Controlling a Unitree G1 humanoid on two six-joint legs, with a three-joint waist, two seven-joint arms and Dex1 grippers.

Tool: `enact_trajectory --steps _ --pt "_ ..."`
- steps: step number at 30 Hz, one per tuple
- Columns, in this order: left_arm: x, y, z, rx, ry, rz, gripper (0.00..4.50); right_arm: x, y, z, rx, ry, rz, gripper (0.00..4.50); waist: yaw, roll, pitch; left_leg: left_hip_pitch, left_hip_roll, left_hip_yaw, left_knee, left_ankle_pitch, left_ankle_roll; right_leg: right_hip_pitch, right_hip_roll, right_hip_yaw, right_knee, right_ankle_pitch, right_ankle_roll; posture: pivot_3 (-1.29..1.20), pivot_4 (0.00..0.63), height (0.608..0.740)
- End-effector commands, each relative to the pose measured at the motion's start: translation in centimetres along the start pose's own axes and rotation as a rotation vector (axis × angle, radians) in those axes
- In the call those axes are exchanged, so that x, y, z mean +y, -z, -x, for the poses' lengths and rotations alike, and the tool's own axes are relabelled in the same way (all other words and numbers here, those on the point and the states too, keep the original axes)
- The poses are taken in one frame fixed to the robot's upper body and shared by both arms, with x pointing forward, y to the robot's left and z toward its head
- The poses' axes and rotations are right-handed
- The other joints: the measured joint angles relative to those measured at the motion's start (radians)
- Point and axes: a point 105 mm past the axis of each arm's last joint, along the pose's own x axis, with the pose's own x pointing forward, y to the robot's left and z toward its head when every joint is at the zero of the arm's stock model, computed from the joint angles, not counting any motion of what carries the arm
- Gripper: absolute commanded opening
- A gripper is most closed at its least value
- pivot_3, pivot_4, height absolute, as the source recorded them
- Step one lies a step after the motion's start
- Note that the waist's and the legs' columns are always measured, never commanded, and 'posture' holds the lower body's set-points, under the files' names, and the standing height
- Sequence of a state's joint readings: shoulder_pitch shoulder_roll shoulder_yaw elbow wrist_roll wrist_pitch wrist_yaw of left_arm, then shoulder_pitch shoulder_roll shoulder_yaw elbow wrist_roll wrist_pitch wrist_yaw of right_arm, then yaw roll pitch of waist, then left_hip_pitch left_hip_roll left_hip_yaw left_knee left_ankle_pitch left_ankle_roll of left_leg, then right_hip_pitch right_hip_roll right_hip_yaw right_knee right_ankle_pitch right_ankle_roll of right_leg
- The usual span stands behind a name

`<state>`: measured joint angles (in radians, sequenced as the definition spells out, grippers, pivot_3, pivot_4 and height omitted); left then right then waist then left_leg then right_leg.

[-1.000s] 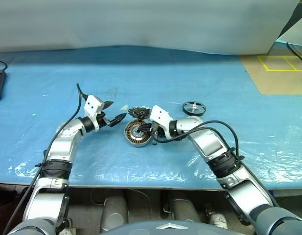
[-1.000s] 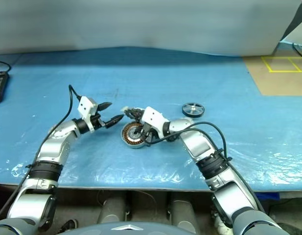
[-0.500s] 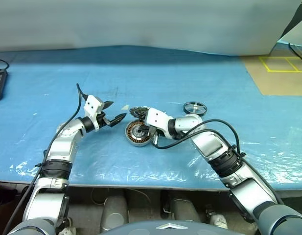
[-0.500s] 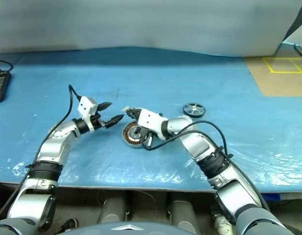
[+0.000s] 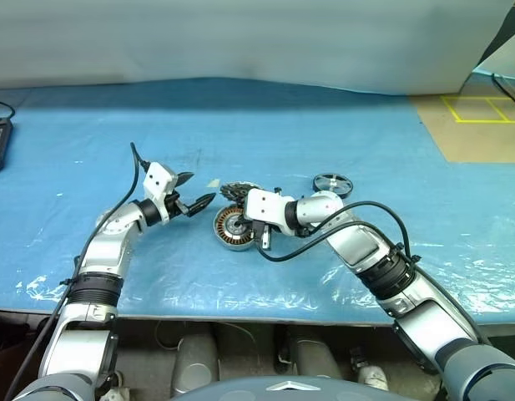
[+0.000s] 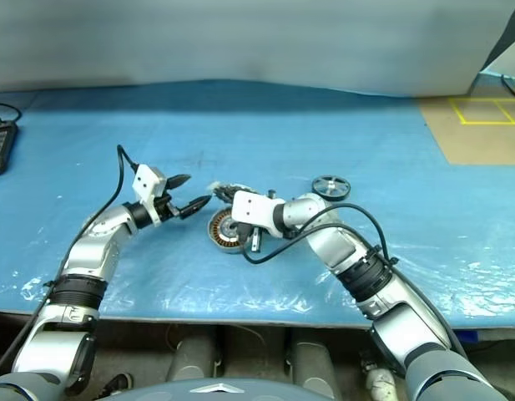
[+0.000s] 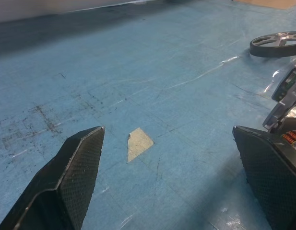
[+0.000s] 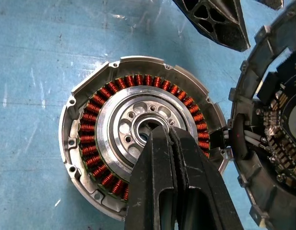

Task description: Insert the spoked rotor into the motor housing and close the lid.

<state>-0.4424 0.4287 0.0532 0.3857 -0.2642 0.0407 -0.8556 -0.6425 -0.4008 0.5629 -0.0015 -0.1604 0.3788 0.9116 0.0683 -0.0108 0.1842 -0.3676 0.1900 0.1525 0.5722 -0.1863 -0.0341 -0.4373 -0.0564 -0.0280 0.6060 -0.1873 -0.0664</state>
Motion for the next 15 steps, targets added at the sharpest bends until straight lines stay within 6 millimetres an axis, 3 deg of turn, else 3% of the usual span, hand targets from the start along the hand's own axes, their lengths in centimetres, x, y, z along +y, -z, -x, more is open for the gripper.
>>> enact_trajectory --steps 1,9,15 --pt "0.2 -1.2 0.2 -0.032 -0.006 -0.036 4.50 0.5 1.5 -0.3 0.074 -0.010 0.019 0.02 0.000 0.000 0.000 0.000 0.000 0.000 0.000 0.000 0.000 0.000 0.000 0.000 0.000 0.000 0.000 0.00 0.150 0.740" --pt "0.1 -1.1 0.1 -0.033 -0.001 -0.033 4.50 0.8 1.7 -0.3 0.070 -0.025 0.009 0.02 0.000 0.000 0.000 0.001 0.000 0.000 0.000 0.000 0.000 0.001 0.000 0.000 0.000 -0.001 0.002 0.00 0.150 0.740" --pt "0.2 -1.1 0.1 -0.031 -0.003 -0.035 4.50 -0.5 0.3 0.7 -0.008 0.022 -0.041 0.02 0.001 0.000 0.000 0.001 0.000 0.000 0.000 0.000 0.000 0.001 0.000 0.000 0.000 0.000 0.000 0.00 0.150 0.740"
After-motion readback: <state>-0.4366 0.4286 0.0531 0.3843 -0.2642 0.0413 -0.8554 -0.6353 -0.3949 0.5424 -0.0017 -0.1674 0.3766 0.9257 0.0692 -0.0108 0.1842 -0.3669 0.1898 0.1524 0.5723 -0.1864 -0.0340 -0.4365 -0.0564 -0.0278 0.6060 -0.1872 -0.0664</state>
